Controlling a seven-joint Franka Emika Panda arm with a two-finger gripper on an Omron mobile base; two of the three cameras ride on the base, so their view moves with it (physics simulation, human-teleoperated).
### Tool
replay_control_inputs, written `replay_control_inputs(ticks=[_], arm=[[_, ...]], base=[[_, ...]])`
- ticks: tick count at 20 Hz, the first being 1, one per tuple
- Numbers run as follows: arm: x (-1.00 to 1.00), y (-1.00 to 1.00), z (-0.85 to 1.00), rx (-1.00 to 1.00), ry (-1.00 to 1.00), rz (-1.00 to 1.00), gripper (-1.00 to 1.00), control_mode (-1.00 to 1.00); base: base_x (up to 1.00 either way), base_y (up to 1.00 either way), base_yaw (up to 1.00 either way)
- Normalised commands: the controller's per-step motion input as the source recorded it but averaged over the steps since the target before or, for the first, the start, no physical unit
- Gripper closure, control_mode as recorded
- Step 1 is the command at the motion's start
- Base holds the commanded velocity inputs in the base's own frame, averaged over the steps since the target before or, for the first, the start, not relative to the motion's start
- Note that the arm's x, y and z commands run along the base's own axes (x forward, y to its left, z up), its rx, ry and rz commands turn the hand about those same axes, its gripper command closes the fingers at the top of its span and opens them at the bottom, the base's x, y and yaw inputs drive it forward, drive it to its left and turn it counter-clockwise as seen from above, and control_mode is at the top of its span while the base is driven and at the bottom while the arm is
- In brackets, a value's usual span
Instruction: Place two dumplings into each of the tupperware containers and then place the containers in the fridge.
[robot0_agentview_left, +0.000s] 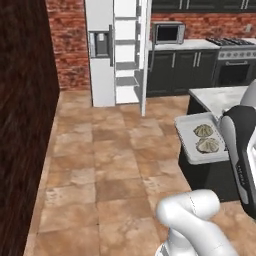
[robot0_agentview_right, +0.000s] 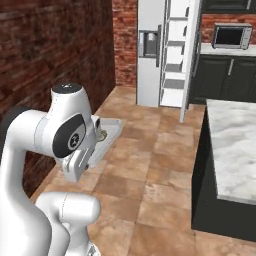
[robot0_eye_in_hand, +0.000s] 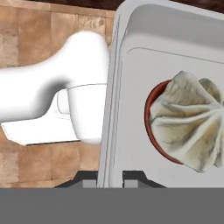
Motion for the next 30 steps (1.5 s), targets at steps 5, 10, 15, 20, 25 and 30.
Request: replay_control_inputs(ticks=[5,10,15,20,25,30], arm=[[0.00,0.00,0.00,0.00,0.00,0.00,1.00,1.00],[0.00,0.00,0.00,0.00,0.00,0.00,1.00,1.00],[0.00,0.00,0.00,0.00,0.00,0.00,1.00,1.00],[0.00,0.00,0.00,0.00,0.00,0.00,1.00,1.00],[0.00,0.00,0.00,0.00,0.00,0.00,1.00,1.00],[0.00,0.00,0.00,0.00,0.00,0.00,1.00,1.00]], base=[[1.00,0.22,-0.11],[1.00,0.13,-0.10],[1.00,0.24,-0.08],[1.00,0.70,0.00],[1.00,0.39,0.00],[1.00,0.00,-0.04]])
